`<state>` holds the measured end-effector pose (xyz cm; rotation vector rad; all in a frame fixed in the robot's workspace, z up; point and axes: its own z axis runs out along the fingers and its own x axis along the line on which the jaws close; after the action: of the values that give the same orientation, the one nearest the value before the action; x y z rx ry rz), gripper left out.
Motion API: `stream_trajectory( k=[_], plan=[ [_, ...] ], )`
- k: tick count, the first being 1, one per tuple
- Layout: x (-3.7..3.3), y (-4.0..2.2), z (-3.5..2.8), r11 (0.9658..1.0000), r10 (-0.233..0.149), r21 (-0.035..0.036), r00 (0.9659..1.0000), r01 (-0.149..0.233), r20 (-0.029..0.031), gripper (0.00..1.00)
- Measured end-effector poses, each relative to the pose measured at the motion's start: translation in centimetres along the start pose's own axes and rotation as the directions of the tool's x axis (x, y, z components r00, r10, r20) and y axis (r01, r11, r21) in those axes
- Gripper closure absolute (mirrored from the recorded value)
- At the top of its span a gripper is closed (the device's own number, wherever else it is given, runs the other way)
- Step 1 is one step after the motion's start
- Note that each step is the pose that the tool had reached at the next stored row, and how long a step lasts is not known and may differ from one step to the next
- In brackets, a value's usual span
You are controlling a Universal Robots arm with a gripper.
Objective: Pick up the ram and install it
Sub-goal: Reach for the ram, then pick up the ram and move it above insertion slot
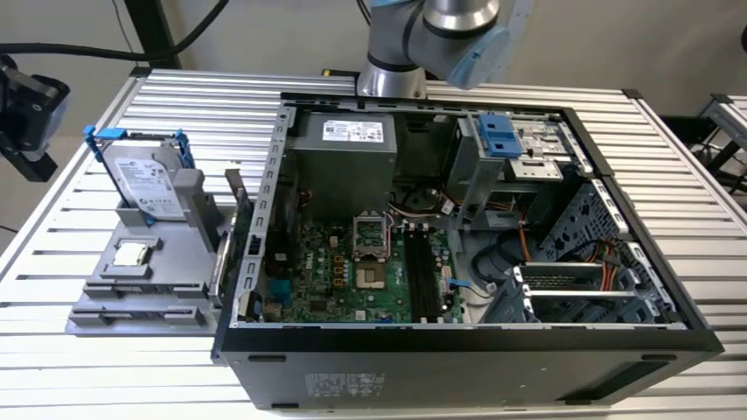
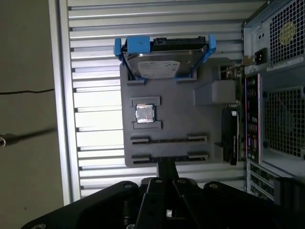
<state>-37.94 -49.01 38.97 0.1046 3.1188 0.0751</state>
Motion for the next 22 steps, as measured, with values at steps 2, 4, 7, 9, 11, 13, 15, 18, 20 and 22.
stream_trajectory(
  k=[2, 4, 7, 9, 11, 13, 15, 18, 20, 22],
  plan=[
    [-0.16, -0.51, -0.02, 1.0000, 0.000, 0.0002, 1.0000, 0.000, -0.0008, 1.00],
    [-0.46, -0.83, -0.02, 1.0000, 0.000, 0.0002, 1.0000, 0.000, -0.0018, 1.00],
    [-1.01, -1.17, -0.01, 1.0000, -0.001, 0.0001, 1.0000, 0.001, -0.0028, 1.00],
    [-1.27, -1.35, -0.02, 1.0000, -0.002, 0.0003, 1.0000, 0.002, -0.0032, 1.00],
    [-1.37, -1.54, -0.03, 1.0000, -0.006, 0.0001, 1.0000, 0.006, -0.0032, 1.00],
    [-1.38, -1.76, -0.03, 0.9999, -0.010, 0.0000, 0.9999, 0.010, -0.0033, 1.00],
    [-1.38, -1.82, -0.03, 0.9999, -0.012, 0.0000, 0.9999, 0.012, -0.0035, 1.00],
    [-1.39, -1.83, -0.04, 0.9999, -0.012, 0.0000, 0.9999, 0.012, -0.0035, 1.00],
    [-1.39, -1.83, -0.03, 0.9999, -0.012, 0.0000, 0.9999, 0.012, -0.0035, 1.00],
    [-1.38, -1.84, -0.04, 0.9999, -0.012, -0.0014, 0.9999, 0.012, -0.0037, 1.00]
  ],
)
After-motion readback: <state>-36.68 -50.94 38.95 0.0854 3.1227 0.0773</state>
